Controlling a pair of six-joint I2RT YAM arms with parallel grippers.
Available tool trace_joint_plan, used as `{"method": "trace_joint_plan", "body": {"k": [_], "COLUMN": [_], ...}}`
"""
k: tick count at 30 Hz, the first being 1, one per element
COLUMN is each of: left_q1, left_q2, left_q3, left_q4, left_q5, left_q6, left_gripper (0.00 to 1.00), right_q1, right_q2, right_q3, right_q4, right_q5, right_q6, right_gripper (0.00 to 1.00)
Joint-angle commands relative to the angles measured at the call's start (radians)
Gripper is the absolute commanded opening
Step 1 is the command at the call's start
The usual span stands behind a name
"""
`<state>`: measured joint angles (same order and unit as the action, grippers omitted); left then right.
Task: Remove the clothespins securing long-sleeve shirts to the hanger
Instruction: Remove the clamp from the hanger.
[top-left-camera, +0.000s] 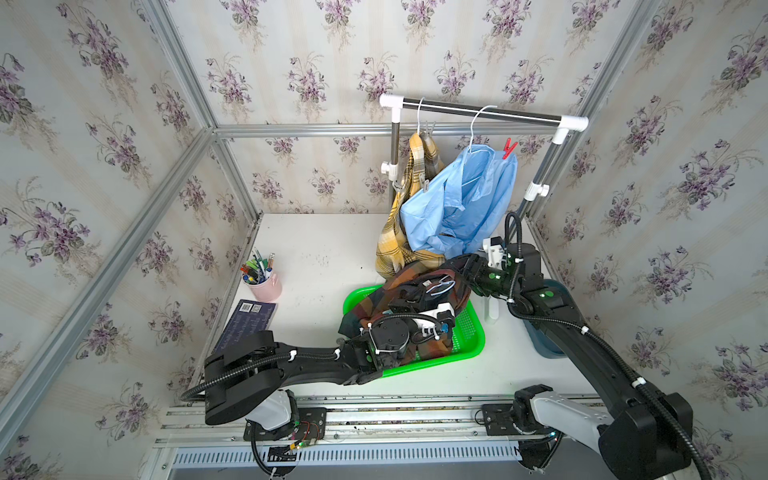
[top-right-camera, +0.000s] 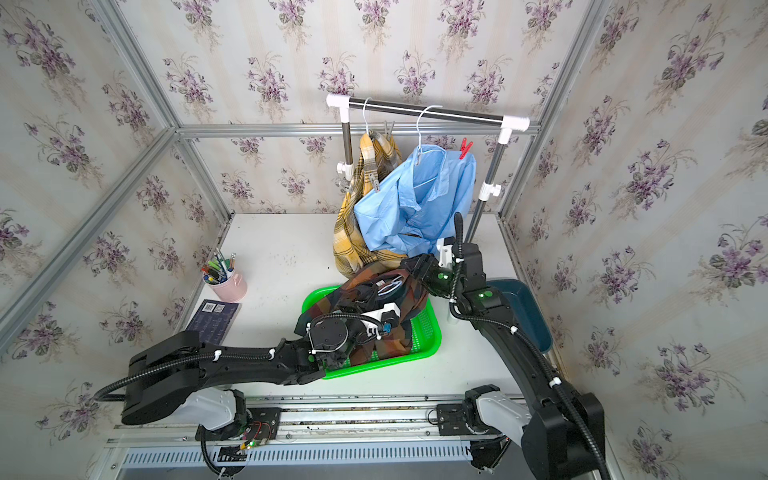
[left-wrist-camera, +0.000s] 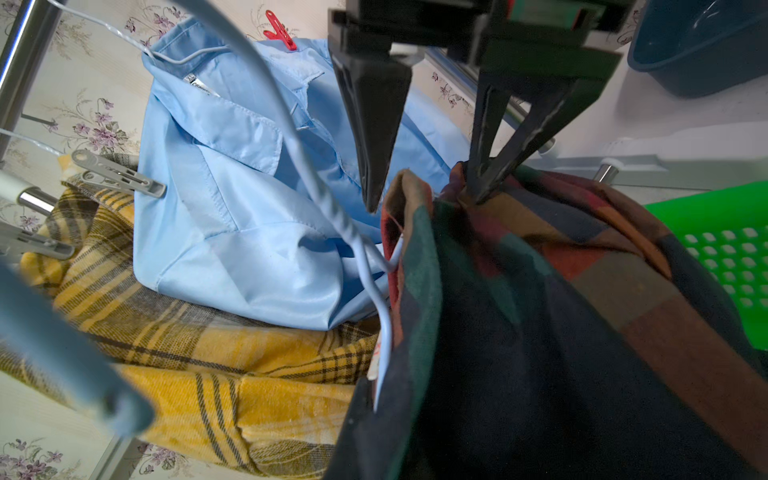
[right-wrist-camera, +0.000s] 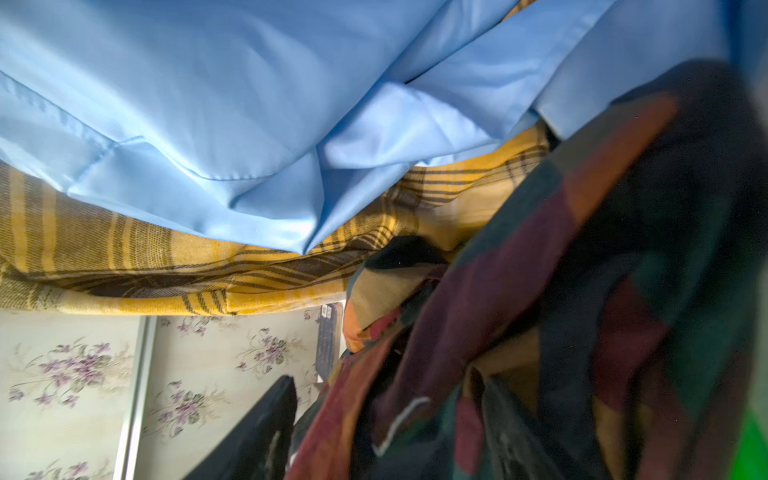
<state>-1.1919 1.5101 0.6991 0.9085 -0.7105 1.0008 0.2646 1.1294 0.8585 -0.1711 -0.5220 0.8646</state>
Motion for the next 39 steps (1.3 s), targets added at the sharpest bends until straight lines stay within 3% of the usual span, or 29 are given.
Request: {"method": "trace_joint_plan", "body": {"k": [1,5,10,12,17,19,22,26,31,35,39], "left_q1": [-0.012,-0.014,-0.012,-0.009,0.000,0.008,0.022,0.047,0.090,0.109,0.179], "left_q2": [0.022,0.060,0.108,0.116,0.050,-0.002,-0.133,-0.304,-0.452,-0.509,-0.500], "left_q3": [0.016,0.034,0.074,0.085,0.069,0.064,0.059,0.070,0.115,0.114,0.123], "left_q4": [0.098,0.125,0.133,0.127,-0.018,-0.095,-0.286,-0.564,-0.873,-1.031,-1.133], "left_q5": [-0.004,-0.014,-0.012,-0.006,0.017,0.026,0.089,0.219,0.360,0.379,0.502], "left_q6": [0.063,0.065,0.053,0.028,-0.090,-0.148,-0.270,-0.437,-0.584,-0.644,-0.697], "left_gripper": [0.00,0.00,0.00,0.09,0.64,0.78,0.90,0.99,0.99,0.98,0.96], "right_q1": [0.018,0.038,0.046,0.045,0.045,0.042,0.038,0.033,0.033,0.033,0.033], "right_q2": [0.024,0.044,0.048,0.051,0.089,0.104,0.142,0.195,0.227,0.228,0.231], "right_q3": [0.002,-0.003,-0.038,-0.031,-0.002,0.021,0.052,0.090,0.109,0.114,0.113], "right_q4": [0.062,0.086,0.140,0.131,0.125,0.102,0.108,0.122,0.134,0.139,0.143], "right_q5": [-0.040,-0.055,-0.075,-0.051,0.017,0.058,0.080,0.092,0.095,0.099,0.077], "right_q6": [0.048,0.061,0.090,0.089,0.119,0.122,0.138,0.154,0.160,0.169,0.162], "right_gripper": [0.68,0.58,0.17,0.00,0.00,0.00,0.00,0.00,0.00,0.00,0.00]}}
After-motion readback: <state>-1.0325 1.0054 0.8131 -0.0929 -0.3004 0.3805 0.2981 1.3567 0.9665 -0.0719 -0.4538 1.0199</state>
